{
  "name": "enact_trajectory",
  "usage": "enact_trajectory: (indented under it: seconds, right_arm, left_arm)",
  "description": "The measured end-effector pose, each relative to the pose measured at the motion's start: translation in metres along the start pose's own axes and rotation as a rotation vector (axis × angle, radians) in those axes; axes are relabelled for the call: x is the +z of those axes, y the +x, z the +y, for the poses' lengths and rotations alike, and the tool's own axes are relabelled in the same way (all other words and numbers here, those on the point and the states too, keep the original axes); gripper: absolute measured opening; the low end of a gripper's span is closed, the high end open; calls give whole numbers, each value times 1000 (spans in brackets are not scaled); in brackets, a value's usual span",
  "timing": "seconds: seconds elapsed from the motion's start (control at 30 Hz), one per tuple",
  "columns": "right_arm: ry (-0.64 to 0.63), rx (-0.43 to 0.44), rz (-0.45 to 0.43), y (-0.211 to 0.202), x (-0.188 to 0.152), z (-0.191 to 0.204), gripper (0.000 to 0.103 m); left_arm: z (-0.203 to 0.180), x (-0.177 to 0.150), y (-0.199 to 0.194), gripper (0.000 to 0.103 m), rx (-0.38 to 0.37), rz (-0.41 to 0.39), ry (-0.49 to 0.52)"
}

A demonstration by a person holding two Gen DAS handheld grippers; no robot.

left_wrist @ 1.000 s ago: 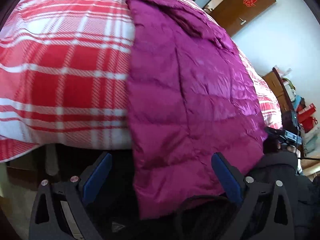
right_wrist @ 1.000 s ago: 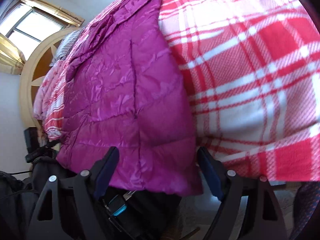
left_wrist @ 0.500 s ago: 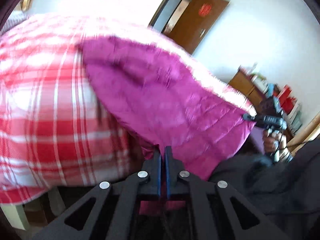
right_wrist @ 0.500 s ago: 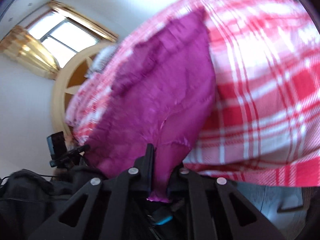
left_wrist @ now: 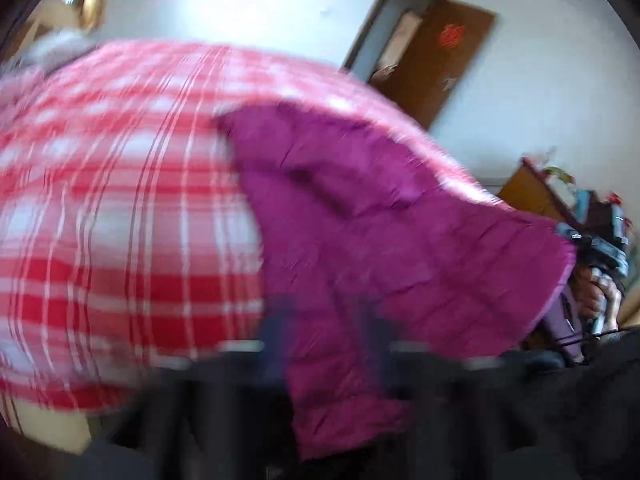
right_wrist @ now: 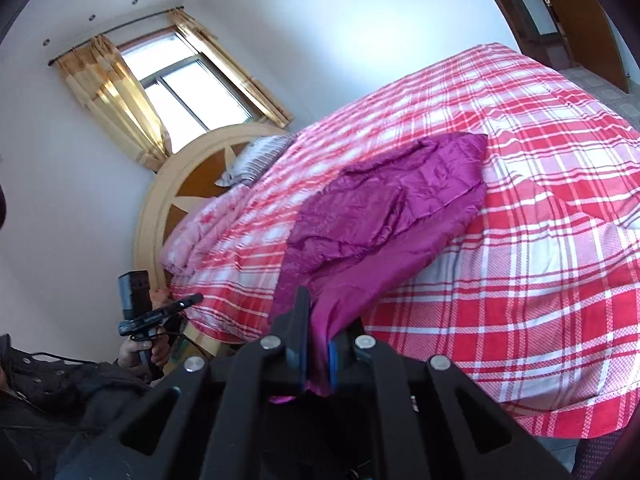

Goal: Fold large clothes

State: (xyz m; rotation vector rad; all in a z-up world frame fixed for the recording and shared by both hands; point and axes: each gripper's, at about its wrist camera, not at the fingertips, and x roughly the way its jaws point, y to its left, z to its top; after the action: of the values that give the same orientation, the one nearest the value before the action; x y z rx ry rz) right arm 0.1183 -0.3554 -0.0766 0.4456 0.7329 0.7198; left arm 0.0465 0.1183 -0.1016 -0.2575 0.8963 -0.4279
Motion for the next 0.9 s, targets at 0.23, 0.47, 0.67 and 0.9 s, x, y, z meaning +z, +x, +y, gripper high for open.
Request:
enact_trajectory:
  seconds: [0.23,0.47,0.67,0.9]
  right_arm:
    - [11,-9,-6,-4,-3,-7,11]
    - [28,-3,10,4,-7,-15,11]
    - [59,-3,3,3,-10,-23,11]
    - [56,85,-90,-25,5,2,11]
  left_arm:
    - [18,-30,50,90,-64,195,-155]
    - [25,-70,100,89,-210,404,-331]
    - [3,-47,56,8,-304,265,-241]
    - [-64,13,-75,4,-456,-109,13]
